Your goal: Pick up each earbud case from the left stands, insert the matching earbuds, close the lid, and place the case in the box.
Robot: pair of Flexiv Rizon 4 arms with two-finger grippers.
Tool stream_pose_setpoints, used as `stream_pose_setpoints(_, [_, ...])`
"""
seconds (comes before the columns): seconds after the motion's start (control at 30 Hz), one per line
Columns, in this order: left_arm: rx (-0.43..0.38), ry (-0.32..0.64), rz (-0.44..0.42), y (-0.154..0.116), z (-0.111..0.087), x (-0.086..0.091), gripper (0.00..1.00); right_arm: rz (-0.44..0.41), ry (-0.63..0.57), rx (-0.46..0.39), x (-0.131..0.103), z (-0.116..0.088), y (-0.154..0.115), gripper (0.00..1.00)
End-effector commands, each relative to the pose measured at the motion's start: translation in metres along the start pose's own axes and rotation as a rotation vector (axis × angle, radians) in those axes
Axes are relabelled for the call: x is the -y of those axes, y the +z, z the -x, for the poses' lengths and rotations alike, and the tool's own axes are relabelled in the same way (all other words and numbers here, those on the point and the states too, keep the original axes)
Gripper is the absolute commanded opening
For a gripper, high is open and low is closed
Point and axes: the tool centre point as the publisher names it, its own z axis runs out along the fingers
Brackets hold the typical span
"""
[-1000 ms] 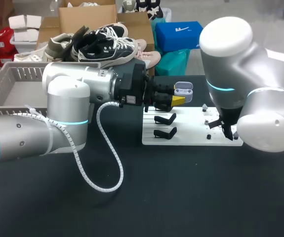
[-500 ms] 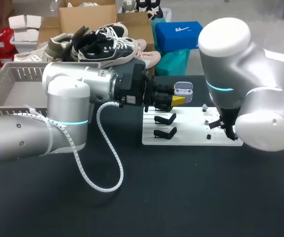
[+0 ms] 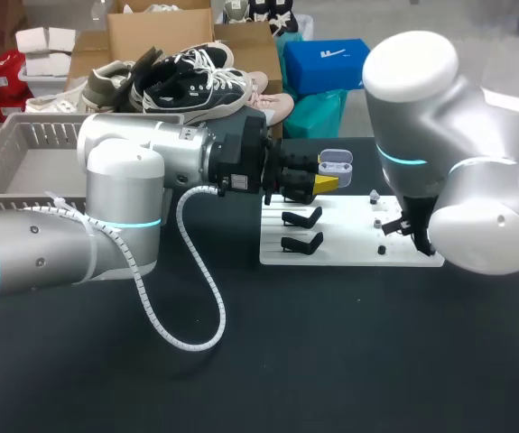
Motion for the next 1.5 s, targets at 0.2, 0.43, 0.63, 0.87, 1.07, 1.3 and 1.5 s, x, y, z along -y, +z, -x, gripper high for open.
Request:
stream_pose_setpoints(0.2, [0.000,0.001,-0.001,0.000,0.000,0.000,0.00,-0.012,0.015,0.040,0.010,-0.008,-0.043,0.00])
stream_pose_setpoints(0.43, [0.000,0.001,-0.001,0.000,0.000,0.000,0.00,0.012,0.024,0.117,0.016,-0.020,-0.093,0.00])
stream_pose_setpoints(0.63, [0.000,0.001,-0.001,0.000,0.000,0.000,0.00,0.123,-0.037,0.170,-0.001,-0.024,-0.133,0.00])
stream_pose_setpoints(0.87, [0.000,0.001,-0.001,0.000,0.000,0.000,0.00,0.274,-0.090,0.206,-0.027,-0.008,-0.156,0.00])
stream_pose_setpoints(1.07, [0.000,0.001,-0.001,0.000,0.000,0.000,0.00,0.284,-0.132,0.235,-0.049,0.008,-0.175,0.00])
stream_pose_setpoints(1.3, [0.000,0.001,-0.001,0.000,0.000,0.000,0.00,0.279,-0.198,0.250,-0.076,0.025,-0.193,0.00])
stream_pose_setpoints(1.5, [0.000,0.001,-0.001,0.000,0.000,0.000,0.00,0.242,-0.245,0.225,-0.086,0.036,-0.199,0.00])
